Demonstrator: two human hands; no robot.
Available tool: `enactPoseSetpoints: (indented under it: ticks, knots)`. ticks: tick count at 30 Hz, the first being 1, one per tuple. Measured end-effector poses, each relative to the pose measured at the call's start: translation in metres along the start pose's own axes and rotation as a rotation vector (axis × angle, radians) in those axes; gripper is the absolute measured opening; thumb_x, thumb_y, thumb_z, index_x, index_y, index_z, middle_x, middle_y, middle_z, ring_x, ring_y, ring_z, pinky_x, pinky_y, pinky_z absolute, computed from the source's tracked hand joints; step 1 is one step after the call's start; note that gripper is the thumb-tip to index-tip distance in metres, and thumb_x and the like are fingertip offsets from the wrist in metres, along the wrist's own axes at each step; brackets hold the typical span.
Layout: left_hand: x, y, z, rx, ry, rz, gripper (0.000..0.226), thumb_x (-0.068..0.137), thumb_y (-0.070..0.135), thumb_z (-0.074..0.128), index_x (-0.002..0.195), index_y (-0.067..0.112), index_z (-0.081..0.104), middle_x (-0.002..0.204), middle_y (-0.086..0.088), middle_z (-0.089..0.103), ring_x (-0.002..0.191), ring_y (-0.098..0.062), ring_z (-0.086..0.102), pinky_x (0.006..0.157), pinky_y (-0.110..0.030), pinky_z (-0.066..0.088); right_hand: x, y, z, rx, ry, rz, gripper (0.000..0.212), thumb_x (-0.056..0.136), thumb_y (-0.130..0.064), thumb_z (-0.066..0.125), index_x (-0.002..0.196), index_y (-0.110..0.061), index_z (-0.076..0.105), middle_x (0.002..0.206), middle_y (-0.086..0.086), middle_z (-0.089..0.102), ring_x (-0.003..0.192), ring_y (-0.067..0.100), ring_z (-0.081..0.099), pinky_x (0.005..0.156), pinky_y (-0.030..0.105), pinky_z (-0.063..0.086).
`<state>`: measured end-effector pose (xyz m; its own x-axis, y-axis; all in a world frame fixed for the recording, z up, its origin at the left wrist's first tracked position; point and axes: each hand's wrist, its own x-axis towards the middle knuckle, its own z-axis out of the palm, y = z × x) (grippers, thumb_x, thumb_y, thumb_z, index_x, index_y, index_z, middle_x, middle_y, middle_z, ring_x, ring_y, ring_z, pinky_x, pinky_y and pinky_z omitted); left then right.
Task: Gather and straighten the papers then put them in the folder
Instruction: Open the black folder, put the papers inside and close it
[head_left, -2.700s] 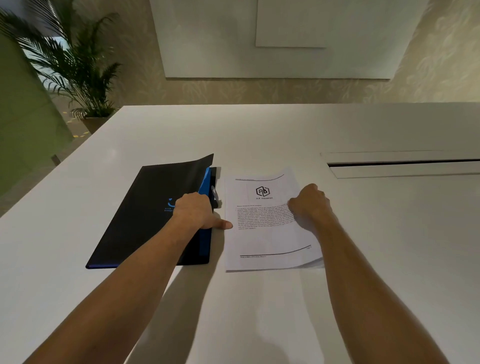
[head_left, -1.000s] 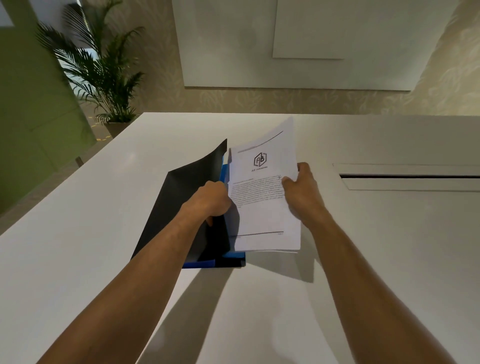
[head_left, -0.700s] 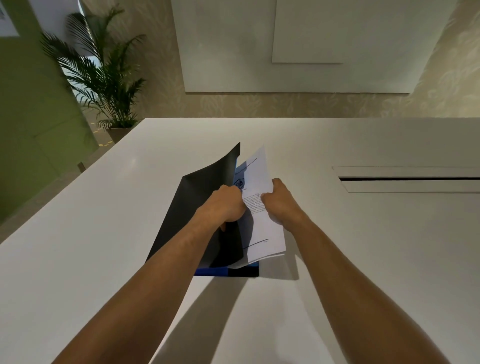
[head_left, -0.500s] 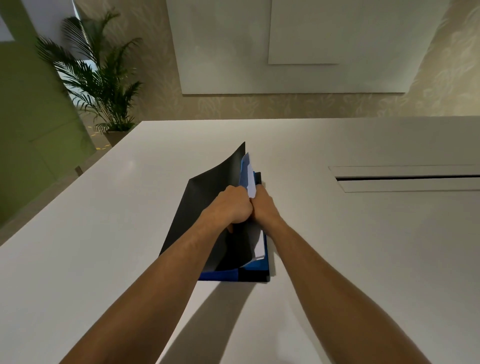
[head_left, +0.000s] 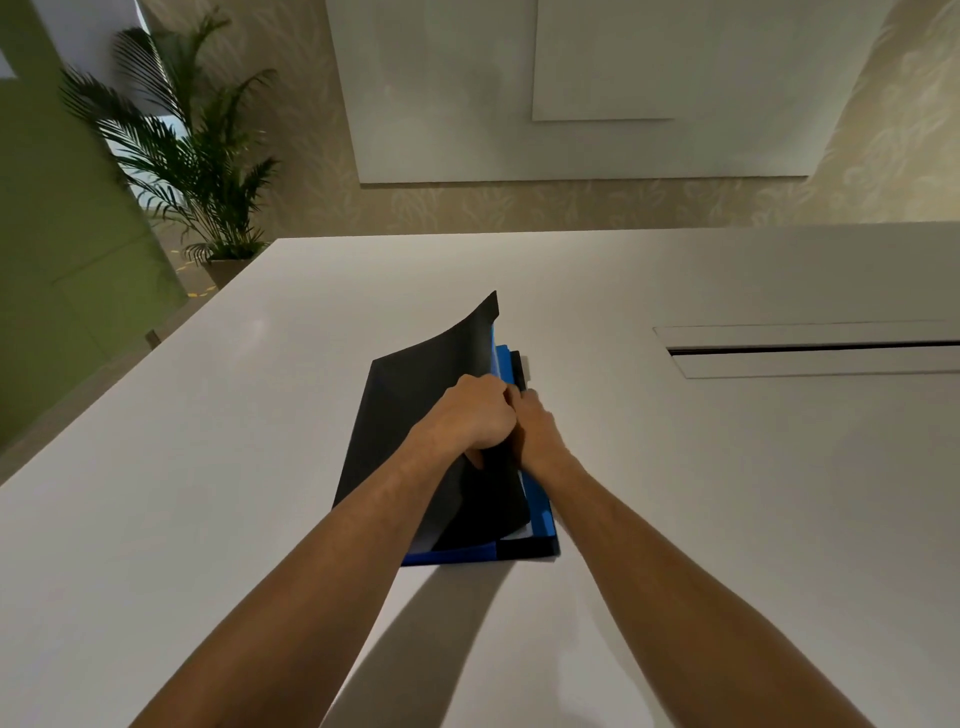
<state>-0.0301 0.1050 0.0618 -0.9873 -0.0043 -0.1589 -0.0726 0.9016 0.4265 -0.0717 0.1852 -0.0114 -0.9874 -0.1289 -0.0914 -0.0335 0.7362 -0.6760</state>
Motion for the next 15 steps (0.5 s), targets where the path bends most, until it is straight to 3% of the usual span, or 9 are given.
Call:
enactPoseSetpoints:
  ticks: [4,6,8,10,15]
  knots:
    - [0.001,-0.004,0.006,-0.087,-0.006,0.027,0.046,0.097,0.023,0.048,0.142,0.026,0.042,0.131,-0.008,0.056,0.084,-0.025,0.069,0.063,-0.027,0.057,-0.011,0.017,-0.018,-0.201,0.173,-0.077,0.04,0.098,-0.021,0.053,0.135,-0.009,0.044,0.126,0.018,0.051,0.103,0.036,0.061,0.085,0.042,0.05]
    - [0.002,-0.006,0.016,-0.087,-0.012,0.038,0.051,0.093,0.025,0.054,0.143,0.028,0.04,0.123,-0.009,0.059,0.078,-0.023,0.067,0.058,-0.029,0.059,-0.012,0.029,-0.023,-0.135,0.245,-0.049,0.036,0.096,-0.014,0.051,0.131,-0.007,0.047,0.124,0.019,0.053,0.1,0.037,0.061,0.078,0.041,0.048]
    - [0.004,-0.006,0.028,0.041,0.032,0.062,0.051,0.09,0.034,0.057,0.139,0.027,0.042,0.116,-0.009,0.062,0.081,-0.025,0.066,0.068,-0.036,0.06,-0.012,0.039,-0.026,-0.046,0.289,-0.019,0.034,0.094,-0.011,0.05,0.128,-0.008,0.049,0.121,0.017,0.059,0.095,0.032,0.061,0.075,0.039,0.047]
    - [0.008,-0.009,0.042,0.218,0.111,0.09,0.054,0.087,0.048,0.055,0.135,0.027,0.043,0.114,-0.007,0.065,0.094,-0.029,0.064,0.081,-0.041,0.054,-0.011,0.045,-0.025,0.047,0.313,-0.014,0.028,0.097,-0.014,0.051,0.125,-0.01,0.052,0.116,0.013,0.066,0.087,0.022,0.06,0.072,0.033,0.045]
    - [0.014,-0.027,0.062,0.309,0.177,0.139,0.044,0.086,0.058,0.053,0.107,0.02,0.061,0.104,-0.004,0.062,0.099,-0.023,0.057,0.084,-0.04,0.047,-0.019,0.054,-0.019,0.066,0.283,-0.127,0.026,0.097,-0.031,0.058,0.12,-0.017,0.059,0.112,0.004,0.067,0.091,0.013,0.06,0.075,0.024,0.047]
